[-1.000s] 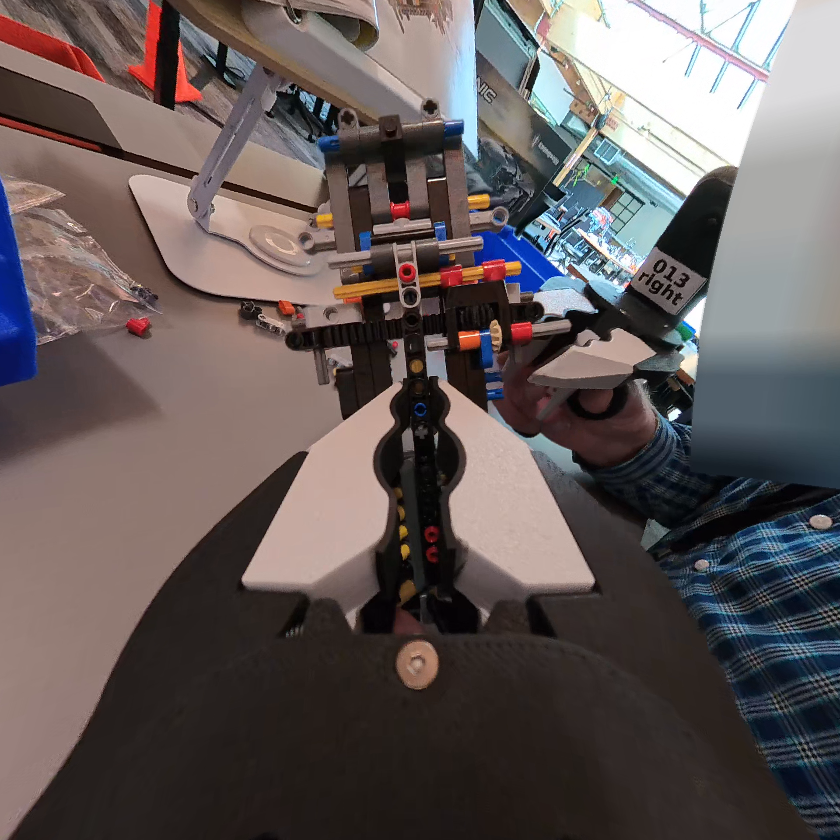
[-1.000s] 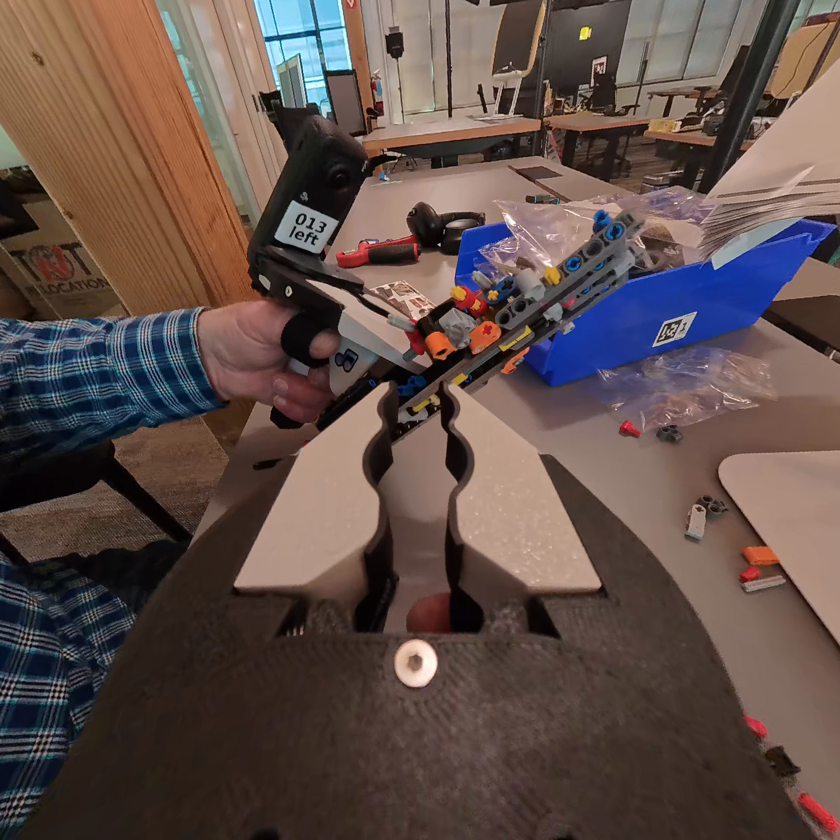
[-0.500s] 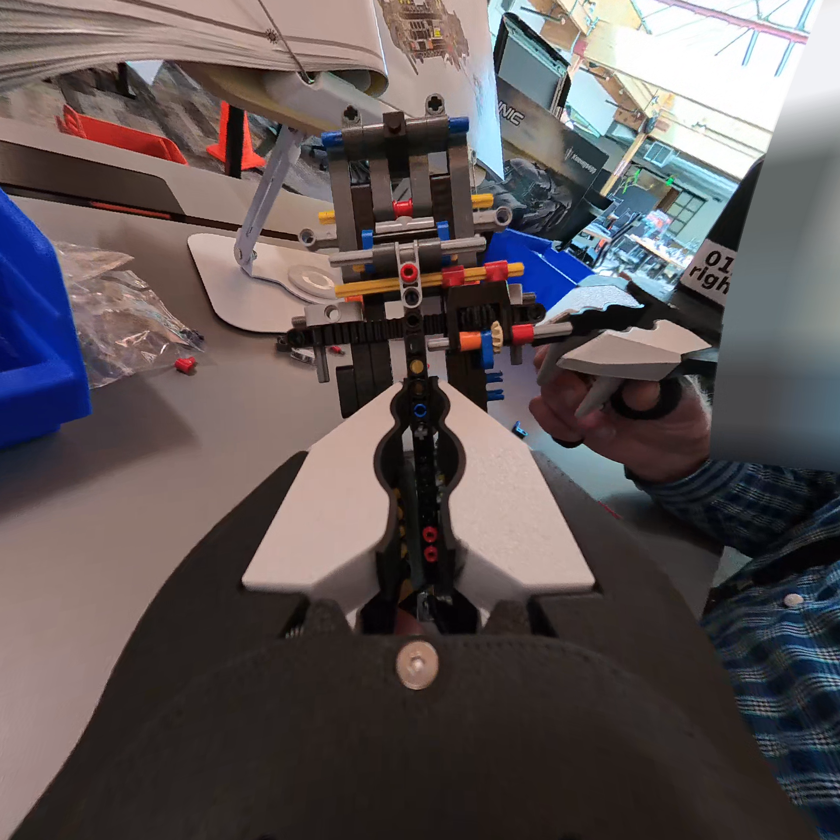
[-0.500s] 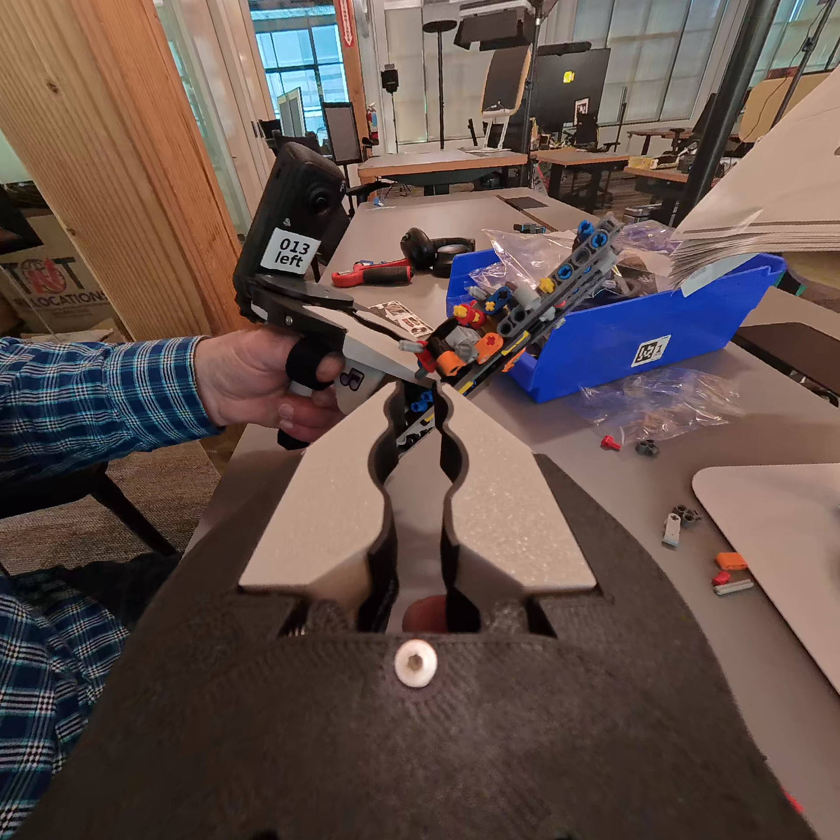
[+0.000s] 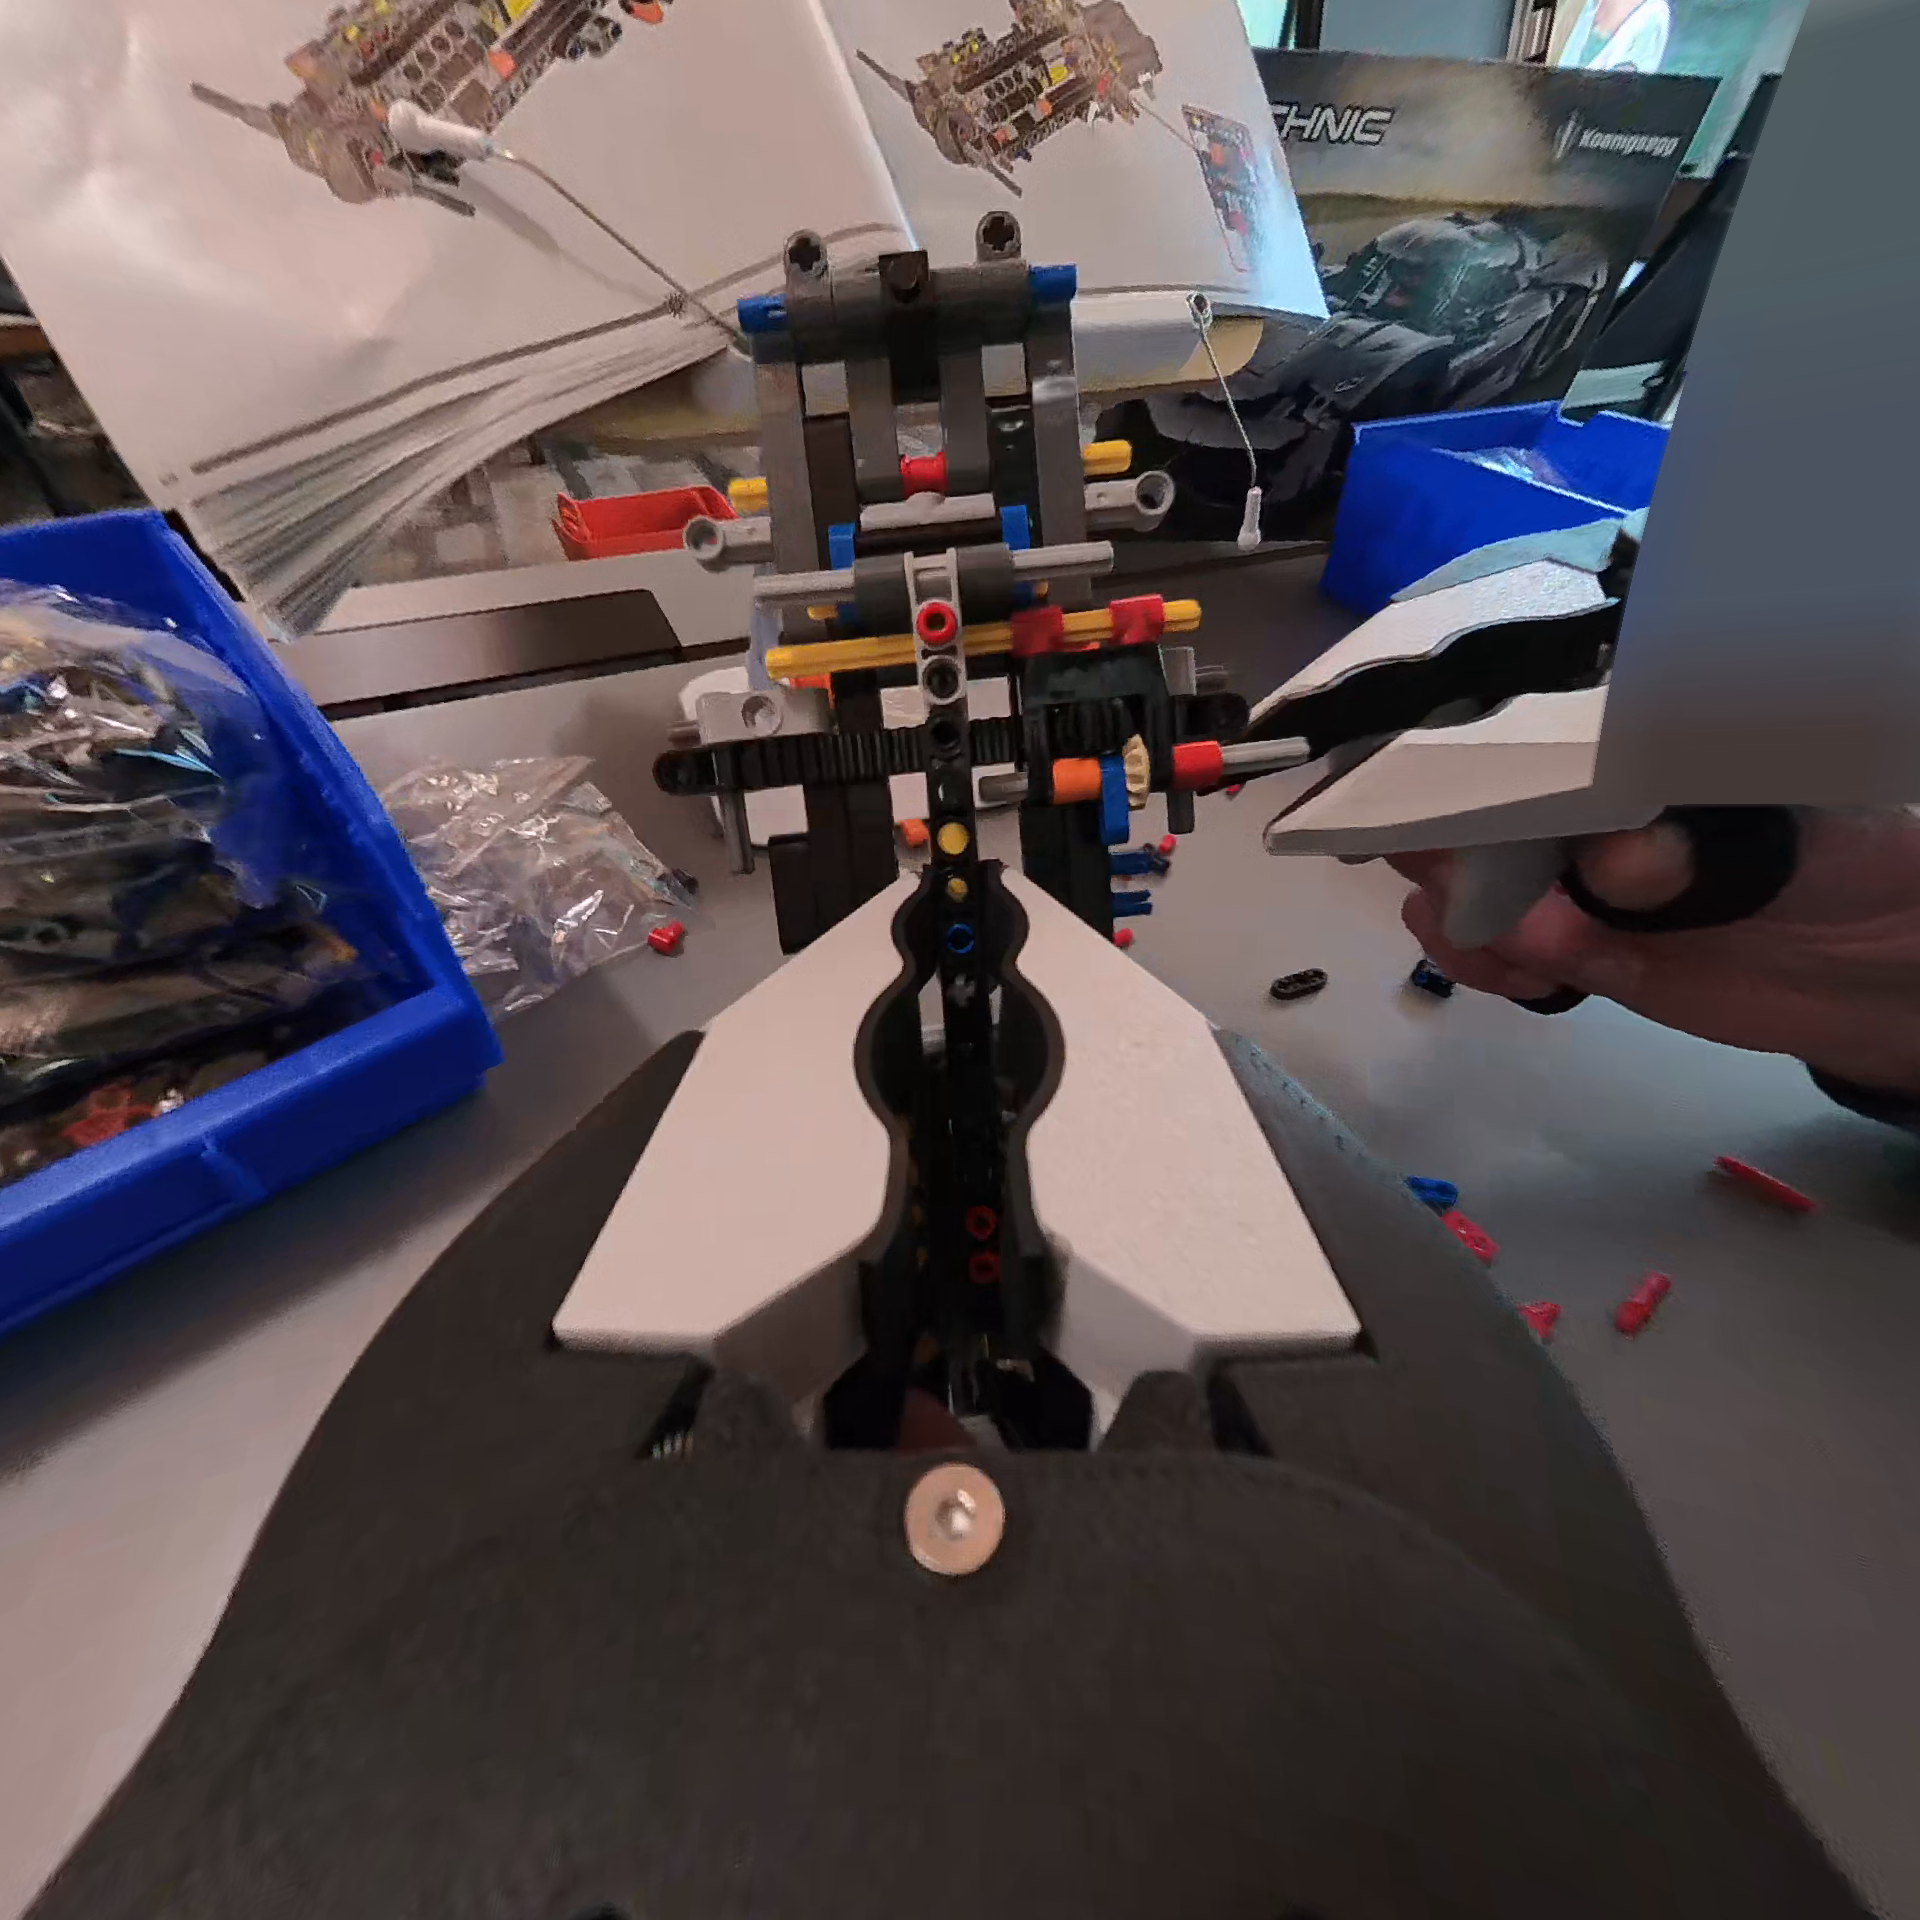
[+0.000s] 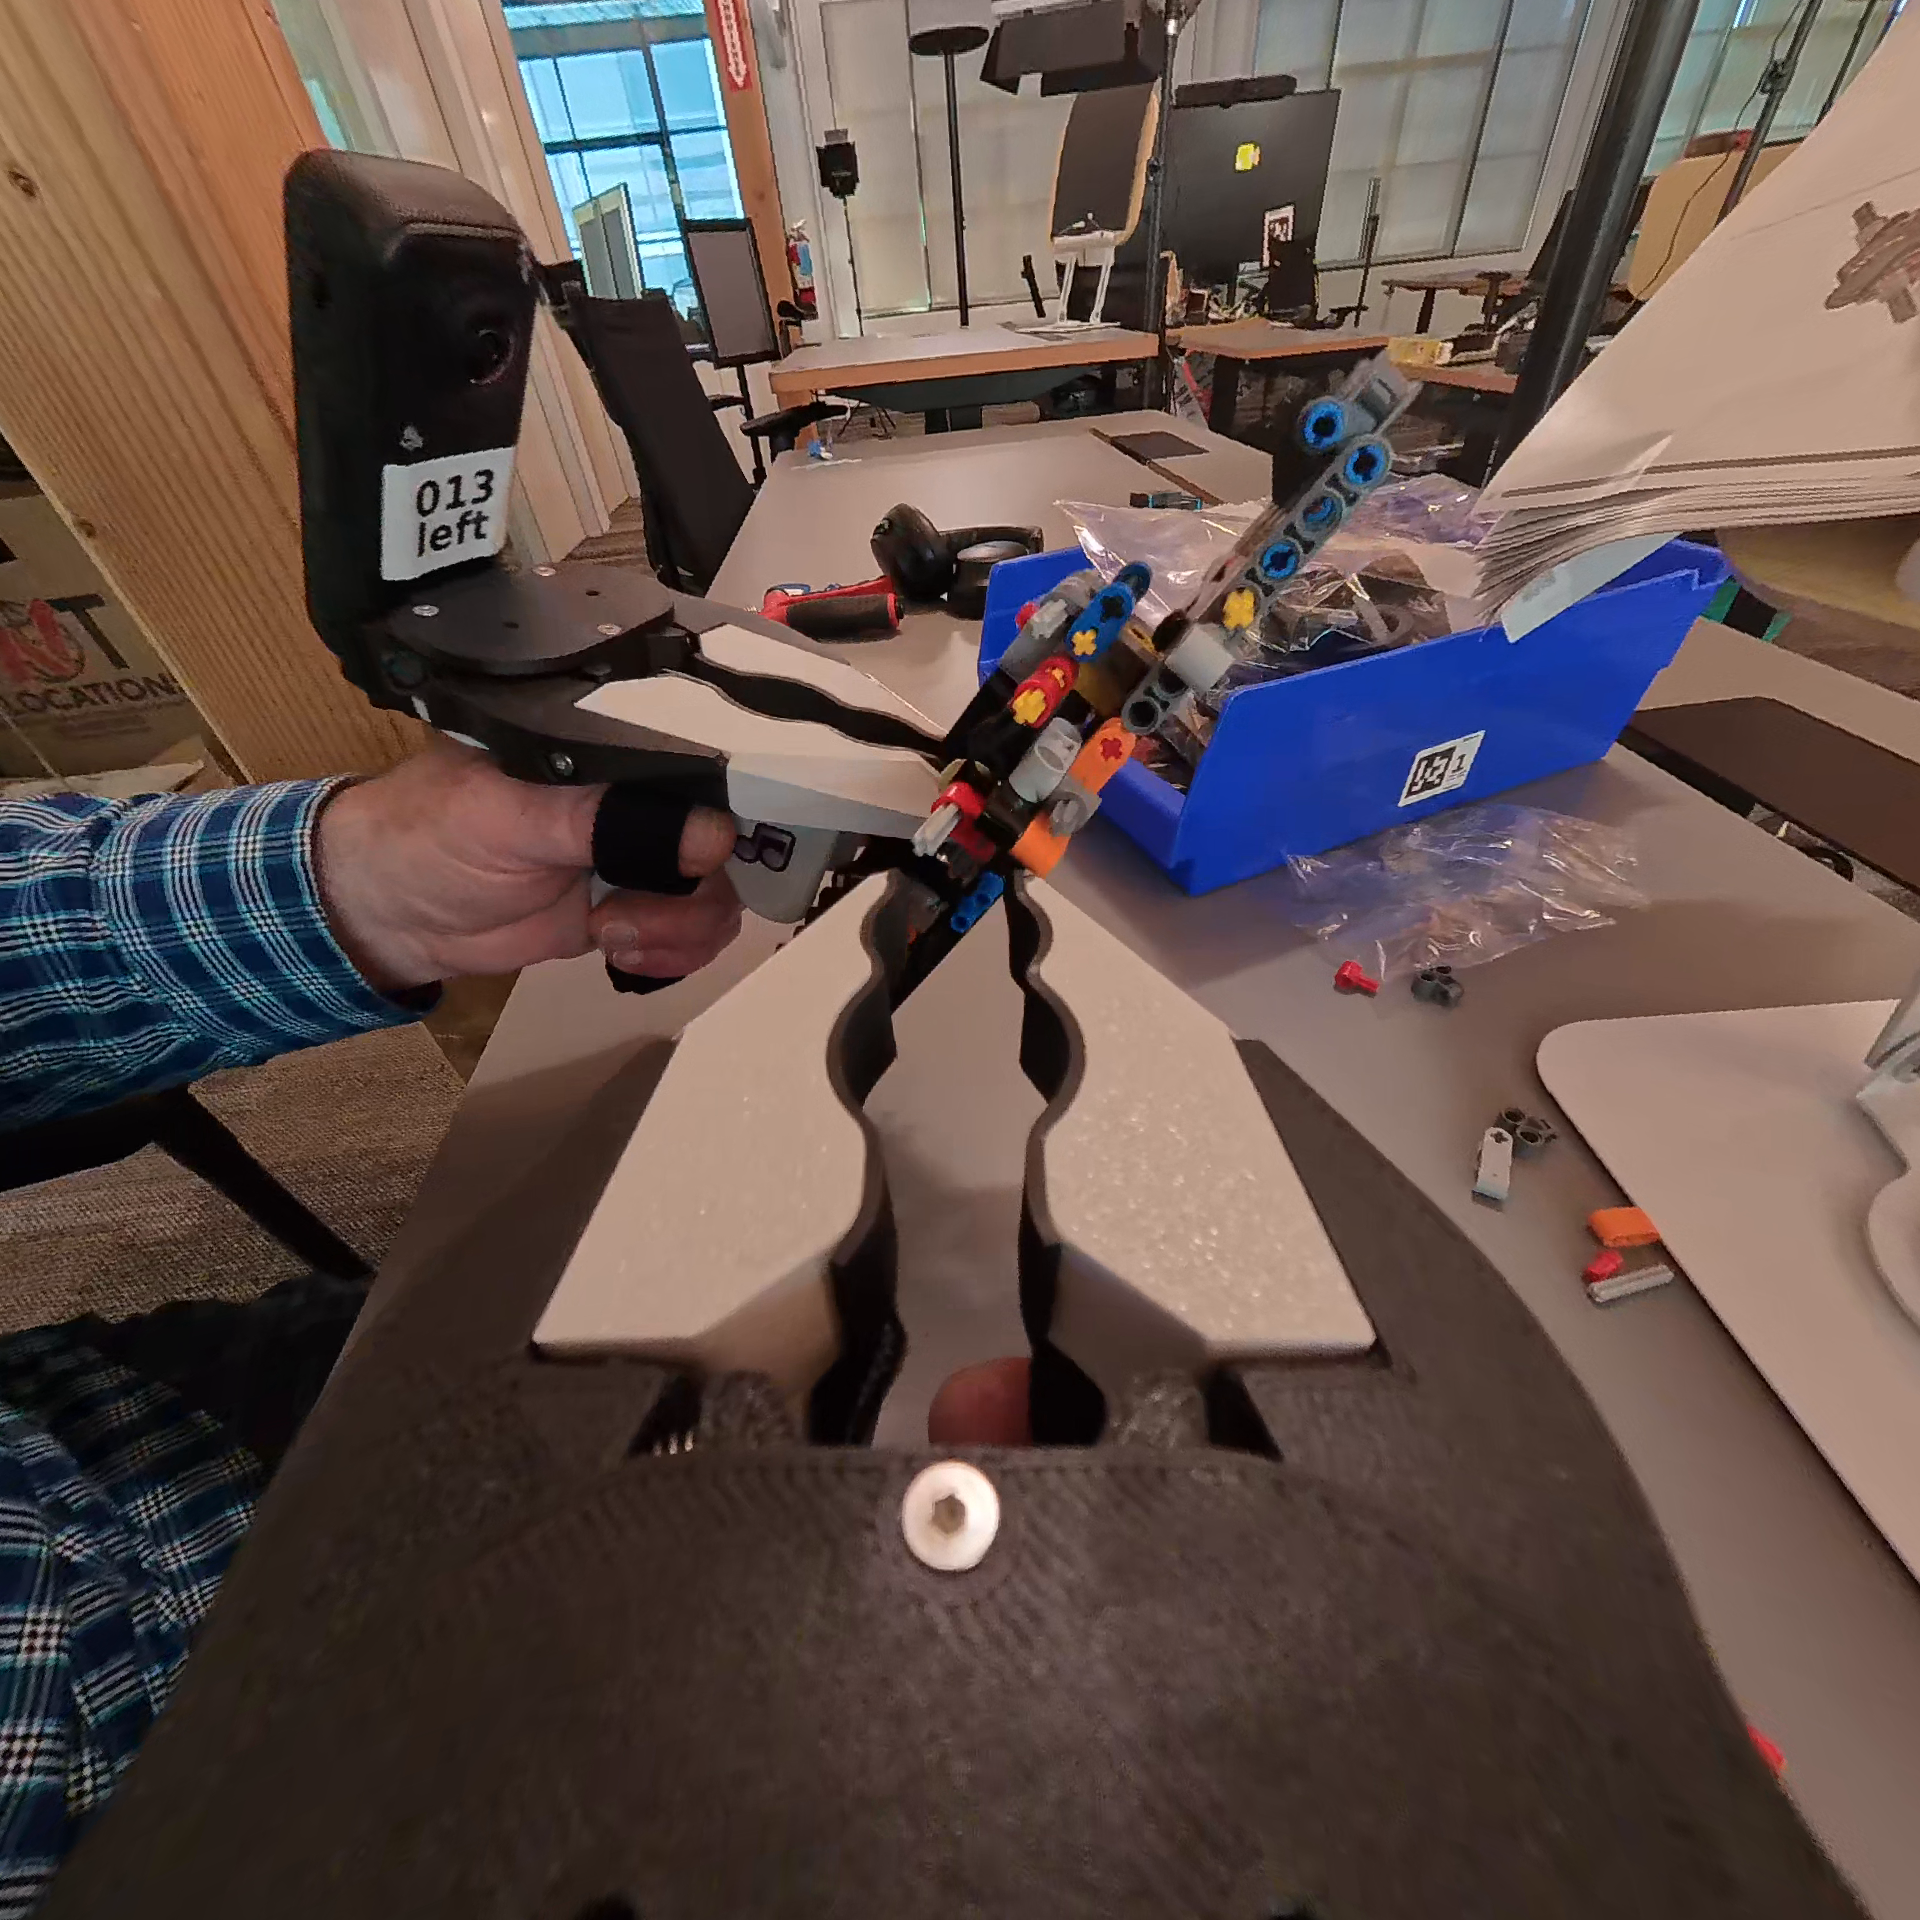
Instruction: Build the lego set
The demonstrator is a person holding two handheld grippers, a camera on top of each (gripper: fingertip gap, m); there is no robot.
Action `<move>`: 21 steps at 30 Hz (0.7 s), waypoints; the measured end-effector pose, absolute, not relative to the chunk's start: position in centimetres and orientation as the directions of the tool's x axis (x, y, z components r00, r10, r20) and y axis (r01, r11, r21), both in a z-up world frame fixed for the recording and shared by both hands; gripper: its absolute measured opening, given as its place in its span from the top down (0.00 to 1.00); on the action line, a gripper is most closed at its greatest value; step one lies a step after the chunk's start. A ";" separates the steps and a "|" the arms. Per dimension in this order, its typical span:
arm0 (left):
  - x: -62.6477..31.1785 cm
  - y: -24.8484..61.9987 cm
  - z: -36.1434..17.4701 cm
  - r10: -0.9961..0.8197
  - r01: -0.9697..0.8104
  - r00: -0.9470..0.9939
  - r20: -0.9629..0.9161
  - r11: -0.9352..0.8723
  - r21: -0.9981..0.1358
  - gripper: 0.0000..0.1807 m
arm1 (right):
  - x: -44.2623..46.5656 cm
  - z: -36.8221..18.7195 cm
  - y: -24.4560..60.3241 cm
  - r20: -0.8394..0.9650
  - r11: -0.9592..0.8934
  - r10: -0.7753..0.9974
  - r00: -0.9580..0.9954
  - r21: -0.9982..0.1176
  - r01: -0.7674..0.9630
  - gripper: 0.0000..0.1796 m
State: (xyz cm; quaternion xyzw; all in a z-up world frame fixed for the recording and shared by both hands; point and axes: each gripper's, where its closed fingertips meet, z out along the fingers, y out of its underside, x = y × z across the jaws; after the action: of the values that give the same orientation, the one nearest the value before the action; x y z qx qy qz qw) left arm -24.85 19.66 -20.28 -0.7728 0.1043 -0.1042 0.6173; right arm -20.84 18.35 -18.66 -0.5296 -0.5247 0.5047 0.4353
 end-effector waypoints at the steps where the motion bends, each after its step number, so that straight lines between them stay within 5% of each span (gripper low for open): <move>1: -24.9 19.7 -20.1 -0.282 -0.046 0.959 0.014 -0.204 -0.978 0.97 | -20.8 -18.6 18.4 -0.078 -0.072 0.995 -0.057 -0.991 0.111 0.91; 21: -24.6 19.4 -19.3 -0.248 -0.163 0.960 -0.130 -0.118 -0.980 0.97 | -19.9 -17.3 19.3 -0.108 -0.104 0.992 -0.066 -0.993 0.053 0.90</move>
State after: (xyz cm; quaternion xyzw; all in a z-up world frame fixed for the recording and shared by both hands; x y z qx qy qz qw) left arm -24.61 19.38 -19.34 -0.7469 0.1375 -0.0325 0.6497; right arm -19.90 19.28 -17.34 -0.5205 -0.5017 0.5304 0.4427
